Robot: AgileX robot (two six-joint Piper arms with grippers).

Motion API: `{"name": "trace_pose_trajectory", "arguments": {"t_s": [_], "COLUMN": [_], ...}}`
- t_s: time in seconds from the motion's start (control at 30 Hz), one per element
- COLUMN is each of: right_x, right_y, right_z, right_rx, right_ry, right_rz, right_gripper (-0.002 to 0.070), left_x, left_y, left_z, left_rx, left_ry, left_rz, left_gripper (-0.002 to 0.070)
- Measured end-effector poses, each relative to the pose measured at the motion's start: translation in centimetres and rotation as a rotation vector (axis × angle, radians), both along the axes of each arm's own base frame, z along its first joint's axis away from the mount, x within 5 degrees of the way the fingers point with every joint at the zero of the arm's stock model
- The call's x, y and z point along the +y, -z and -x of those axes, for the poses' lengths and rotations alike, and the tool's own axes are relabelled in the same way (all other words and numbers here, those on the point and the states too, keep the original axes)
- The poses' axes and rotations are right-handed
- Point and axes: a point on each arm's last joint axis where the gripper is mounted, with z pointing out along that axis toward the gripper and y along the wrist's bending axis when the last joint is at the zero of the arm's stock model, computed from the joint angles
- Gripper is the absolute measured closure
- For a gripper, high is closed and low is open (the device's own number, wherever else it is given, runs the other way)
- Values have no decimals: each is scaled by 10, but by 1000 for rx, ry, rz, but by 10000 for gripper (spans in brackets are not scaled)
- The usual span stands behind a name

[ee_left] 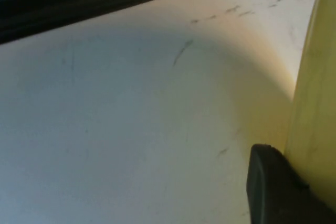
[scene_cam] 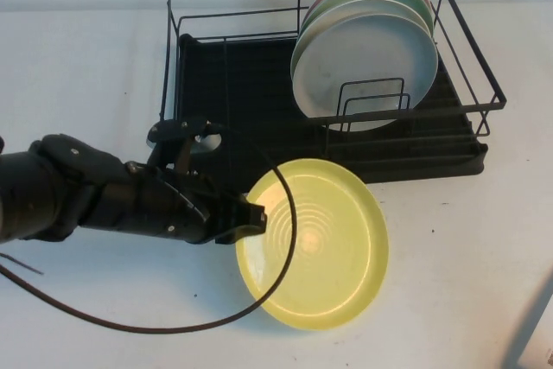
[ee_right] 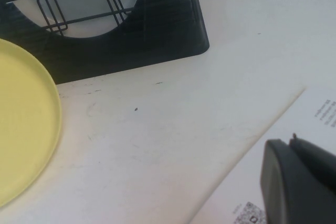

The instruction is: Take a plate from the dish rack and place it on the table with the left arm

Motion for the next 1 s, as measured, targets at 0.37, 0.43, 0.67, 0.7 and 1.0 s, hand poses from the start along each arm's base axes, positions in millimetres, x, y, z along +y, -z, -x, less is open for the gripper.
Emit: {"name": "trace_pose_trajectory", "arguments": {"t_s": [0.37,0.43,0.67,0.7,1.0], "right_x": [0,0,0,0,0], "right_y": [0,0,0,0,0], "right_z": [0,0,0,0,0], "right_rx": [0,0,0,0,0], "right_ry": [0,0,0,0,0], "right_rz": [0,0,0,0,0], "right_gripper": [696,696,696,696,696], "left_x": [5,9,25,28,70], "left_y": [29,22,-56,-63,-74], "left_z": [-15,-14,19,28,110], "left_rx": [-19,-36,-270,-298,-497], "left_ry": [-60,-48,-9,-5,-103], "left_rz": [-103,-101,-33,-29,-24], "left_gripper": [295,293,599,626,673]}}
